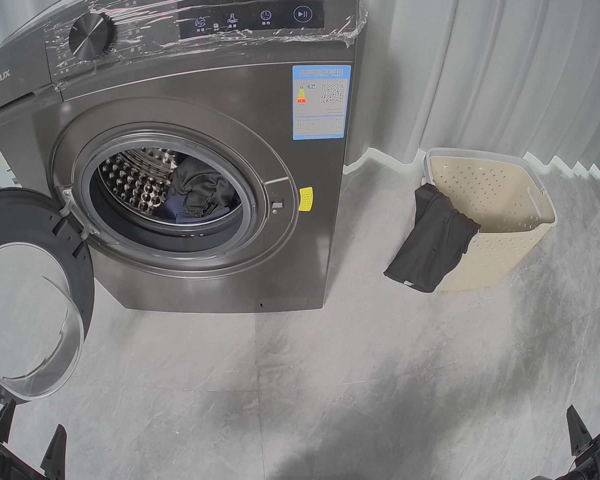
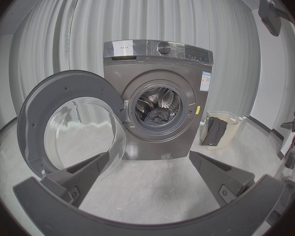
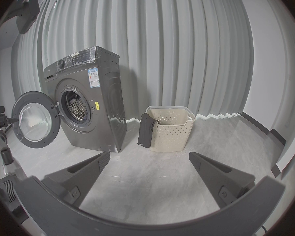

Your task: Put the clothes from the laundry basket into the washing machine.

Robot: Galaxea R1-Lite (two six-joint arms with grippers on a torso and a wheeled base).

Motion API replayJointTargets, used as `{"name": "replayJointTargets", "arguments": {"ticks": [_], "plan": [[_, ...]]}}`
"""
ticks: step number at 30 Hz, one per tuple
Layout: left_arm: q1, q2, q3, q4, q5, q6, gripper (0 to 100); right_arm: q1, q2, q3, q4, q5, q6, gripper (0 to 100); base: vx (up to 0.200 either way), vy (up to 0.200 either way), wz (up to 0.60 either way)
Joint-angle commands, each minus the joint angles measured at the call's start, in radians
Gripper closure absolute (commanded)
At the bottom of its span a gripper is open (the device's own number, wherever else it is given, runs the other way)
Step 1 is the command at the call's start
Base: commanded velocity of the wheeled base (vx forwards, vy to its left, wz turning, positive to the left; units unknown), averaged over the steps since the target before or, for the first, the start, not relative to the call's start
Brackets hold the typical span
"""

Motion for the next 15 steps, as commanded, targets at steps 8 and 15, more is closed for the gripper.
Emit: {"name": "replayJointTargets", "arguments": {"ticks": [8, 15], "plan": [[0.002, -0.013, 0.015, 0.0, -0.001, -0.001, 0, 0.001, -0.012, 0.008, 0.0, 0.0, 0.0, 0, 0.125, 0.0, 0.0], [0.002, -0.013, 0.015, 0.0, -0.001, 0.001, 0, 0.001, -0.012, 0.008, 0.0, 0.0, 0.0, 0, 0.0, -0.114, 0.0]]}}
